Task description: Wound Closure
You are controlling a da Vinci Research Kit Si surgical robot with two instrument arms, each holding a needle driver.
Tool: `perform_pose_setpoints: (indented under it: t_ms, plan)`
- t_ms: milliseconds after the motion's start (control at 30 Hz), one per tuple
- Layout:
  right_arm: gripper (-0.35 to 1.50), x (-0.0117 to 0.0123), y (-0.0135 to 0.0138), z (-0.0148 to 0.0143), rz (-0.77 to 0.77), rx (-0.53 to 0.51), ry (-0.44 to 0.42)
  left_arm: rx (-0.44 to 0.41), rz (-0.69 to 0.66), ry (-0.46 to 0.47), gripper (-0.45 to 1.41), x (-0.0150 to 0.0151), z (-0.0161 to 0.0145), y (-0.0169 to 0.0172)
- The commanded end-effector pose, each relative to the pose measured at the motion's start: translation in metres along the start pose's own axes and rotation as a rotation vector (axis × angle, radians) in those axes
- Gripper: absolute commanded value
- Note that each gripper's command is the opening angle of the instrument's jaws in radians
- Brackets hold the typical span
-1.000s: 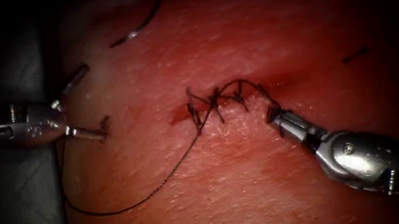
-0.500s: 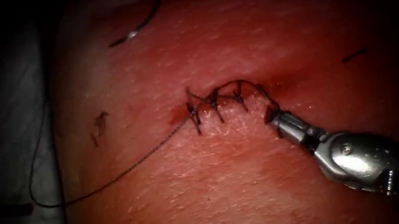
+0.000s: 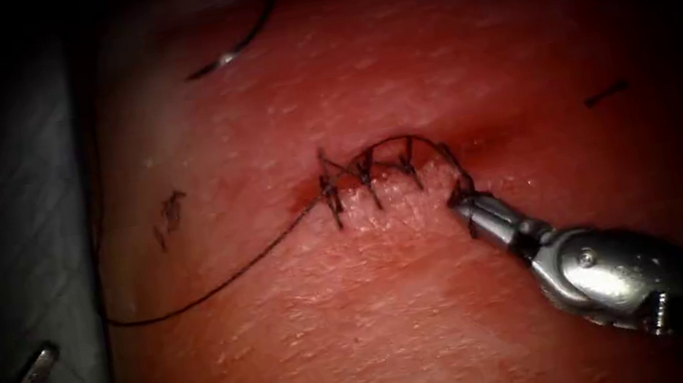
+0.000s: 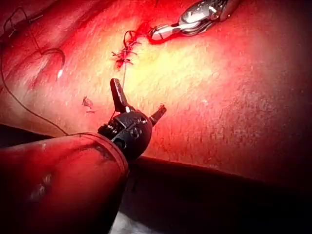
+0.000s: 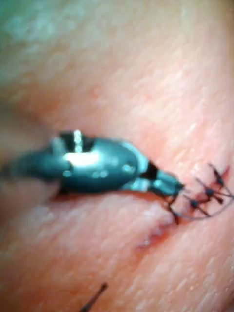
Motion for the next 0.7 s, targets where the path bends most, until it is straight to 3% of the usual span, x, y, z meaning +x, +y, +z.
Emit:
perform_pose_setpoints:
  t_ms: [33,167,333,700]
  plan:
    - [-0.35,-0.0007,-0.0013,0.0001,0.004,0.003,-0.001,0.022,-0.01,-0.014,0.66,-0.0001,0.0015,0.0011]
    - [-0.35,-0.0007,-0.0013,0.0001,0.004,0.004,0.0,0.072,-0.066,-0.052,0.42,-0.0002,0.0055,0.0022]
    - [-0.35,-0.0007,-0.0013,0.0,0.004,0.004,0.0,0.121,-0.082,-0.098,0.46,-0.0032,0.0096,0.0021]
    - [-0.35,-0.0006,-0.0014,0.0,0.004,0.004,0.0,0.145,-0.069,-0.164,0.51,-0.0102,0.0089,-0.0001]
